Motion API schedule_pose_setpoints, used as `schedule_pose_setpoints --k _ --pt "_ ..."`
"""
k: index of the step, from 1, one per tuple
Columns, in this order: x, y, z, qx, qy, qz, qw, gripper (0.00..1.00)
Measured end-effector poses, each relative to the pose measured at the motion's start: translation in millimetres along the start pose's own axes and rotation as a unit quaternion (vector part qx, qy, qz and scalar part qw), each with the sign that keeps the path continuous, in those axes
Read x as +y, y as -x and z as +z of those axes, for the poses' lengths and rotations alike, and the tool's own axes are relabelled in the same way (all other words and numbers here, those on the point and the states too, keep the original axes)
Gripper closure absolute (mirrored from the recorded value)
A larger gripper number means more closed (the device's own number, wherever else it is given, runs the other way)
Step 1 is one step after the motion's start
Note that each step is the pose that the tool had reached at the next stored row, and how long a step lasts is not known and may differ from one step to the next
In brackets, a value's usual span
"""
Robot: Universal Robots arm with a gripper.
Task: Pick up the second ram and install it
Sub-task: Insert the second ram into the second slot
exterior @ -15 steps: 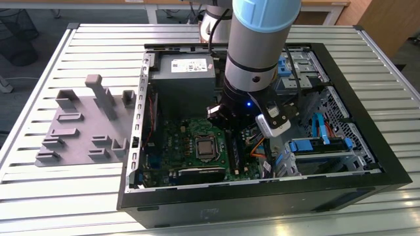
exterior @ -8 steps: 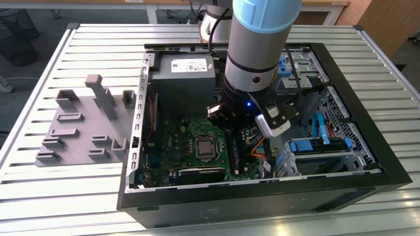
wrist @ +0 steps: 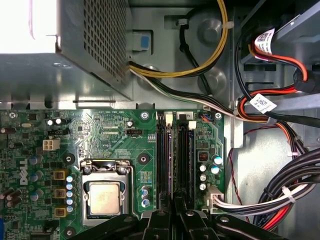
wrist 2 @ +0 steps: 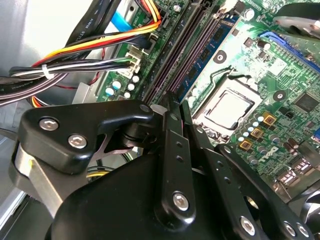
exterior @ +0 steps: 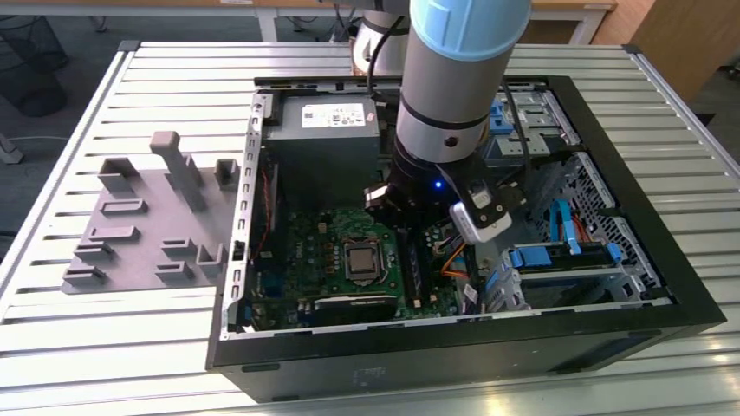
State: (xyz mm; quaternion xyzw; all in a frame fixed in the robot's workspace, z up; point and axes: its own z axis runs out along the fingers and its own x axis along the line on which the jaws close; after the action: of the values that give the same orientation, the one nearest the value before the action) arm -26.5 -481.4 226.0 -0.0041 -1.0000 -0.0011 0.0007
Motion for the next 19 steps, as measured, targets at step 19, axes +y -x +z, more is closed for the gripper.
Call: schedule_pose_setpoints --k 19 --pt "-0.3 0.0 4.1 0.0000 -0.0001 0.001 1.0000 0.86"
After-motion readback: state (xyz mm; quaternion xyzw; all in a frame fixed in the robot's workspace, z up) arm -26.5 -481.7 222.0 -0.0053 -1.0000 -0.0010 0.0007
